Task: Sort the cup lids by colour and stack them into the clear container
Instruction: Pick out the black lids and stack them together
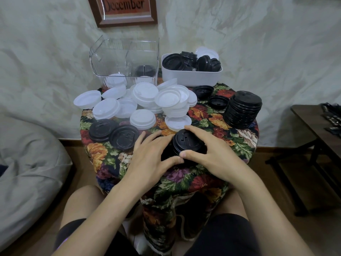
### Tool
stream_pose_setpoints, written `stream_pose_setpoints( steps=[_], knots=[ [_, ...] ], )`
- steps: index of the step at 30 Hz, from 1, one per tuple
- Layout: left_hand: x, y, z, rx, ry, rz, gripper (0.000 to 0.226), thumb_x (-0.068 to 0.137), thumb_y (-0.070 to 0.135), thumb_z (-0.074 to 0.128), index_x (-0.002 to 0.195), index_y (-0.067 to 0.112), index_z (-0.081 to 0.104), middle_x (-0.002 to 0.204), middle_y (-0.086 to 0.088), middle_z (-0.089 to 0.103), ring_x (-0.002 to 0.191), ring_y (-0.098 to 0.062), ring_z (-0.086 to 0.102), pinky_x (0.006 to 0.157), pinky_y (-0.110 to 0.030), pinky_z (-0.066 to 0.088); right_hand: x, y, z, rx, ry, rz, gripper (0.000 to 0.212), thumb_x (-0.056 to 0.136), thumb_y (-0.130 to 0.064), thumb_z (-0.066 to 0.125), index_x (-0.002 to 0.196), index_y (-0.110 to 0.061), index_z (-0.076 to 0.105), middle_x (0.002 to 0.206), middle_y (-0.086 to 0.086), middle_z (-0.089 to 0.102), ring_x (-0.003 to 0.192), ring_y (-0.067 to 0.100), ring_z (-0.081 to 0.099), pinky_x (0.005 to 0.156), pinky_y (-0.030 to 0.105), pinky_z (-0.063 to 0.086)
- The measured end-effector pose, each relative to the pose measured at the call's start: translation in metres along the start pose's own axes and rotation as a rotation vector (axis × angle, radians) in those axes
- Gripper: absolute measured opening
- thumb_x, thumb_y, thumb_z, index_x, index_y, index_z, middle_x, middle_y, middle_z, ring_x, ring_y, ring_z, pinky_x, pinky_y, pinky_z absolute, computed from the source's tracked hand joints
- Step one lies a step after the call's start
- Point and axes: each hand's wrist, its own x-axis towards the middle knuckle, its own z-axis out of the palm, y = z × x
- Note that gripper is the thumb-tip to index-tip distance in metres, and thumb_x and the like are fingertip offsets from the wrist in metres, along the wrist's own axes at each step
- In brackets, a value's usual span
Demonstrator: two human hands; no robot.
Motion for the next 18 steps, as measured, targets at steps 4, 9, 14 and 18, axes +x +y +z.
stream_pose_setpoints(
  steps=[4,9,14,18],
  knots=[
    [-0.006,0.004,-0.007,-0.099,0.025,0.013,0.08,0.082,0.073,0.059,0.153,0.041,0.041,0.15,0.025,0.047,0.146,0.016,0.02,0.129,-0.035,0.005,-0.007,0.004,0.007,0.135,0.047,0.015,0.091,0.07,-0.075,0.071,0.15,-0.054,0.035,0.148,-0.026,0.048,0.137,0.003,0.046,0.115,0.043,0.04],
    [-0.009,-0.009,-0.024,0.037,0.096,-0.009,0.087,0.085,0.074,0.057,0.158,0.031,0.038,0.158,0.013,0.043,0.153,-0.004,0.02,0.124,-0.03,0.01,-0.011,0.008,0.011,0.176,0.042,0.017,0.089,0.075,-0.07,0.076,0.15,-0.058,0.029,0.149,-0.029,0.043,0.138,0.001,0.044,0.115,0.043,0.041],
    [-0.01,-0.026,-0.031,0.268,-0.002,-0.058,0.097,0.079,0.086,0.035,0.152,0.024,0.049,0.155,0.004,0.051,0.155,-0.024,0.025,0.128,-0.05,0.003,-0.014,0.012,0.012,0.23,0.07,-0.008,0.089,0.08,-0.057,0.081,0.151,-0.058,0.028,0.145,-0.041,0.041,0.131,-0.021,0.038,0.11,0.026,0.038],
    [-0.006,-0.025,-0.036,0.253,0.032,-0.038,0.091,0.078,0.086,0.04,0.142,0.023,0.06,0.144,0.007,0.061,0.15,-0.021,0.034,0.127,-0.05,0.002,-0.013,0.014,0.011,0.238,0.064,-0.004,0.086,0.081,-0.057,0.08,0.15,-0.059,0.029,0.144,-0.044,0.039,0.129,-0.025,0.035,0.108,0.024,0.035]
  ],
)
